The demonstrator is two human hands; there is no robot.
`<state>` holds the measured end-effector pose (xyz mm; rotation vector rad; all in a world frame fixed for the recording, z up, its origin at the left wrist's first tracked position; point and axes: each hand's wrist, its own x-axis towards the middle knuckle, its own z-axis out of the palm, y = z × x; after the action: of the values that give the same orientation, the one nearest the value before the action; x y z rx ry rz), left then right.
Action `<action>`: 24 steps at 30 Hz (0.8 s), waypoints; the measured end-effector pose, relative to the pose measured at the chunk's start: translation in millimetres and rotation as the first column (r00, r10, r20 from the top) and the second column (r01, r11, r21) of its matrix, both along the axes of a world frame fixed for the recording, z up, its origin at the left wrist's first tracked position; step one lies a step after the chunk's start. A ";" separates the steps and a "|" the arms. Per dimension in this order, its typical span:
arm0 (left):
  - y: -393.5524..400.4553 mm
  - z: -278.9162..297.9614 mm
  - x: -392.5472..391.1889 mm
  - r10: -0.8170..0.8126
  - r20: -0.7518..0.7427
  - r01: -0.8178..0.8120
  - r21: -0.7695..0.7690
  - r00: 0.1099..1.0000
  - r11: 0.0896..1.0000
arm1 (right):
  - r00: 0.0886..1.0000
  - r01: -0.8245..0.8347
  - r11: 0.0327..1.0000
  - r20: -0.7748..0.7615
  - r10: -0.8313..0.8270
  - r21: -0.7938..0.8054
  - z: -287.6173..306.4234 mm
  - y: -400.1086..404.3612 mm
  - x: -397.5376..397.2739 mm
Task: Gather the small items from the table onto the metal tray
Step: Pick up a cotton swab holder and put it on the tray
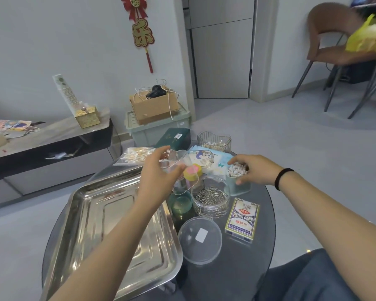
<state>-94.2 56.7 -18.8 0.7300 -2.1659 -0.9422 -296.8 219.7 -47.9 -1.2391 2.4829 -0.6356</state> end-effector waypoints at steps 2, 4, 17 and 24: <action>2.4 3.2 2.6 0.009 -0.017 -0.008 0.005 1.000 1.000 | 0.999 0.010 0.999 -0.031 -0.011 -0.039 4.1 4.5 0.3; 2.0 7.4 4.5 0.010 -0.040 -0.009 0.024 0.999 1.000 | 0.996 0.030 0.994 -0.078 -0.039 -0.105 11.0 7.7 0.5; -15.0 44.3 42.7 0.020 -0.292 0.078 0.322 0.956 0.944 | 0.978 -0.059 0.911 0.161 0.135 -0.407 39.5 -38.7 72.8; -34.4 34.5 62.0 -0.047 -0.305 0.193 0.469 0.951 0.862 | 0.888 -0.130 0.896 0.353 0.296 -0.425 22.5 -80.2 103.0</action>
<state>-32.2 22.3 15.7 0.6419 -1.7404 -1.6034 -193.8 139.5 -25.3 -1.3253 1.8907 -1.2338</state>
